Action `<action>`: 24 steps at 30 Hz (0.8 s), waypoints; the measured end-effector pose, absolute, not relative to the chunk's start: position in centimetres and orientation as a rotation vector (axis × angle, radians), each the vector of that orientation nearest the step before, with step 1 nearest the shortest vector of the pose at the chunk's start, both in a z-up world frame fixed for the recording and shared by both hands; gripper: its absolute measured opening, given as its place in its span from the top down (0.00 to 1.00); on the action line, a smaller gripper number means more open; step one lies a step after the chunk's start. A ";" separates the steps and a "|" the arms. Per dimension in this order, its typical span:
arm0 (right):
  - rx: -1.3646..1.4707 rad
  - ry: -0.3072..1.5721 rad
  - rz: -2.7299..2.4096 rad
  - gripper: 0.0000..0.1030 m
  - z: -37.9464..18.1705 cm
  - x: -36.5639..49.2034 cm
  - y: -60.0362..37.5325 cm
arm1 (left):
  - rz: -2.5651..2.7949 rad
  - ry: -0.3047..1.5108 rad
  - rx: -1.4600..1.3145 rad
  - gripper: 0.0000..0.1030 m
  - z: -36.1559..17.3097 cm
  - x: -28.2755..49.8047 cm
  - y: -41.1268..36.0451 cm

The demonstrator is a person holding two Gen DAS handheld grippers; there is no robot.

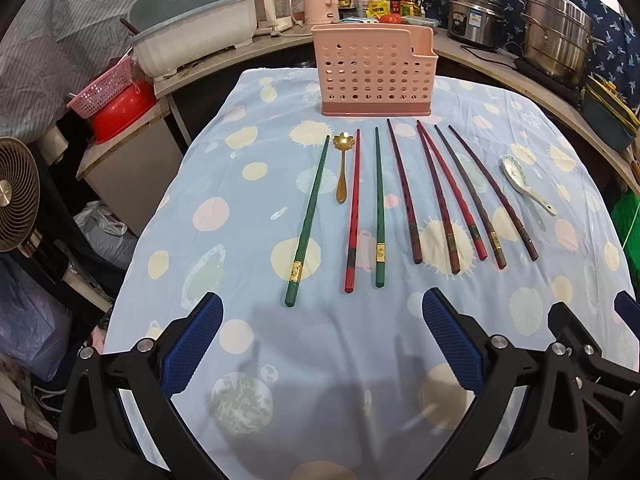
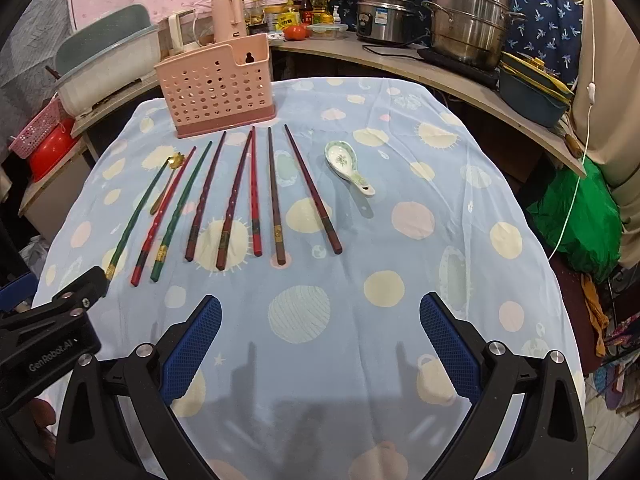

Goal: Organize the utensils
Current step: 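Lower the left gripper onto the green chopstick and close it while the right gripper approaches the white spoon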

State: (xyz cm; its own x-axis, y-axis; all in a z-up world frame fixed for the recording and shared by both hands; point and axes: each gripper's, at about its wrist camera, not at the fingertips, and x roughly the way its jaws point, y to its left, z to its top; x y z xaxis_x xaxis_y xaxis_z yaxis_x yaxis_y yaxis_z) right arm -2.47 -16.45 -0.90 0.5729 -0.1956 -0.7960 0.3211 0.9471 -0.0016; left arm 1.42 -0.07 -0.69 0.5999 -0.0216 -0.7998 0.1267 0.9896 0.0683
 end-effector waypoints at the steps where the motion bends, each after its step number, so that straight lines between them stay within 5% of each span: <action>1: 0.154 0.915 -0.307 0.07 -1.0 -2.4 -16.7 | -0.079 0.928 0.121 0.07 -0.8 1.6 0.0; 24: 0.180 0.944 -0.319 0.17 -2.9 1.2 -19.5 | -0.019 1.000 0.045 0.08 -3.5 7.4 4.5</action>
State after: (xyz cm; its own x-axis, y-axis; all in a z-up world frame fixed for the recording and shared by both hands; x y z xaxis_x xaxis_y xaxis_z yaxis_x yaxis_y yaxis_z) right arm 1.18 -19.52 -2.89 0.5441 -0.1894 -0.8174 0.3455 0.9383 0.0126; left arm 7.42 4.47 -3.54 0.5400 0.0050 -0.8417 0.0363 0.9989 0.0293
